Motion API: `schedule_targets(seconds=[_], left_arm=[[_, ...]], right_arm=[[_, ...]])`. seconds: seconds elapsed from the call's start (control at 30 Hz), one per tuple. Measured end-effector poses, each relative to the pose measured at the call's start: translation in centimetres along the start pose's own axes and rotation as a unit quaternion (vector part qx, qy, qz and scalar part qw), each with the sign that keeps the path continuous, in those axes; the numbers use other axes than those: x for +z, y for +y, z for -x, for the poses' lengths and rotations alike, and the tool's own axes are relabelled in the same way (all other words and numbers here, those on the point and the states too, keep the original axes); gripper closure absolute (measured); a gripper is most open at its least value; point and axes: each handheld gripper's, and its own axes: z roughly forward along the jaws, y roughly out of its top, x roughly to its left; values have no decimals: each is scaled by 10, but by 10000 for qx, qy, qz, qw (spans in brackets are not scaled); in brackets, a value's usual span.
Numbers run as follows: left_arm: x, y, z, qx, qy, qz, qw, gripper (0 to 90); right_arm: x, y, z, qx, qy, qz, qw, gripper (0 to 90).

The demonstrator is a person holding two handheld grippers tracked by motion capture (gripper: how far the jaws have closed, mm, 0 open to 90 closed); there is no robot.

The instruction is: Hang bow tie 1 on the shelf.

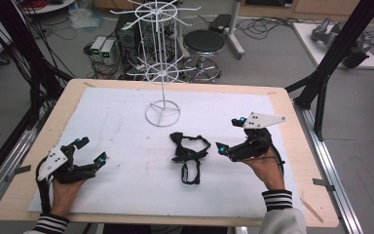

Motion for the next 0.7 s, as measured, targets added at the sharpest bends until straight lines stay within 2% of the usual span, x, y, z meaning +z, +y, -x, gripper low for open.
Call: schedule_targets(seconds=[0.17,0.33,0.37,0.7], left_arm=[[0,0,0,-18,-3,4,10000,128],[0,0,0,-41,-15,5,10000,128],[0,0,0,-40,-13,6,10000,128],[0,0,0,-34,-8,11,10000,128]], right_arm=[[11,8,0,-136,220,-190,9995,14],[19,14,3,-244,327,-350,9986,14],[22,18,4,-274,420,-424,9978,14],[34,25,7,-419,685,-616,9949,14]])
